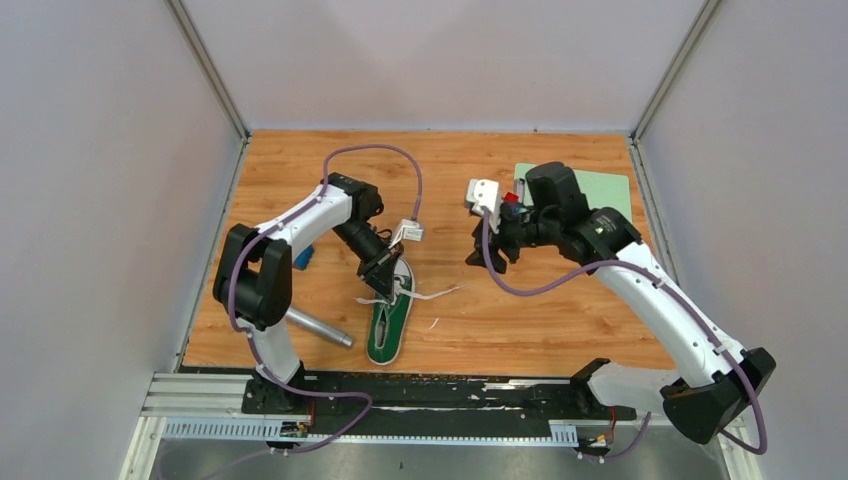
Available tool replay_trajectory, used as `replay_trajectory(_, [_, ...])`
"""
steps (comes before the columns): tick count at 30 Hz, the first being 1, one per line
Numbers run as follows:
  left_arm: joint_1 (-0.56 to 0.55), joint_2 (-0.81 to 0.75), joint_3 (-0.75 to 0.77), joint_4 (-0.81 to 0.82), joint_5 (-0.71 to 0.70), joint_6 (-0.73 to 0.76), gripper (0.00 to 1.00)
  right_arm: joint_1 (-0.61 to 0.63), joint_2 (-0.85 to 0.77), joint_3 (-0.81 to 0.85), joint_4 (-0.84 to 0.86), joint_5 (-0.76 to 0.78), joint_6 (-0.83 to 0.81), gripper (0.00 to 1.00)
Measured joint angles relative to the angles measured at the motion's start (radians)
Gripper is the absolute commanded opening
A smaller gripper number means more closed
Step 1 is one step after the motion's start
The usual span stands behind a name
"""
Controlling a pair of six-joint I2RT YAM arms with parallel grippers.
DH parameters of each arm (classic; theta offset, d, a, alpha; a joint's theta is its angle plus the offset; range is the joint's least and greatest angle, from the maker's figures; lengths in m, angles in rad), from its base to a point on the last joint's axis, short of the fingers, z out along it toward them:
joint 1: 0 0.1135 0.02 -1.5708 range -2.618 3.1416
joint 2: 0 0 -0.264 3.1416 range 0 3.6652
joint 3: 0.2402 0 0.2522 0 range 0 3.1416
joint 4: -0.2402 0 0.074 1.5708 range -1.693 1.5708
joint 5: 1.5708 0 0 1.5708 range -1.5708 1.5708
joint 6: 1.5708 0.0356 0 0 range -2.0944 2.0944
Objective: Tie the shoes
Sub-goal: Adjust the shoe at the center of the board.
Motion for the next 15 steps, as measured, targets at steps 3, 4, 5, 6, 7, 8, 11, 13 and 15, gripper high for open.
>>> replay_trajectory(3, [0.000, 0.055, 0.008, -0.086, 0.054, 0.028, 0.00, 0.083, 0.000, -0.044, 0.049, -0.008, -0.020, 0.54])
replay_trajectory(4, [0.000, 0.064, 0.008, -0.100, 0.065, 0.031, 0.00, 0.104, 0.002, -0.063, 0.068, -0.013, -0.021, 0.53])
replay_trajectory(5, [0.000, 0.074, 0.008, -0.116, 0.082, 0.031, 0.00, 0.125, 0.005, -0.085, 0.086, -0.019, -0.020, 0.53])
replay_trajectory(6, [0.000, 0.079, 0.008, -0.124, 0.090, 0.030, 0.00, 0.143, 0.009, -0.108, 0.101, -0.023, -0.019, 0.53])
replay_trajectory(7, [0.000, 0.082, 0.008, -0.132, 0.097, 0.023, 0.00, 0.156, 0.014, -0.125, 0.109, -0.027, -0.018, 0.53])
replay_trajectory(8, [0.000, 0.084, 0.008, -0.139, 0.100, 0.010, 0.00, 0.170, 0.021, -0.142, 0.114, -0.030, -0.016, 0.53])
replay_trajectory(11, [0.000, 0.088, 0.008, -0.142, 0.094, -0.048, 0.00, 0.202, 0.030, -0.162, 0.114, -0.031, 0.007, 0.53])
replay_trajectory(13, [0.001, 0.098, 0.015, -0.142, 0.071, -0.084, 0.00, 0.214, 0.026, -0.163, 0.121, -0.029, 0.016, 0.53])
replay_trajectory(15, [0.003, 0.116, 0.044, -0.135, 0.046, -0.119, 0.03, 0.215, 0.023, -0.162, 0.125, -0.021, 0.018, 0.53])
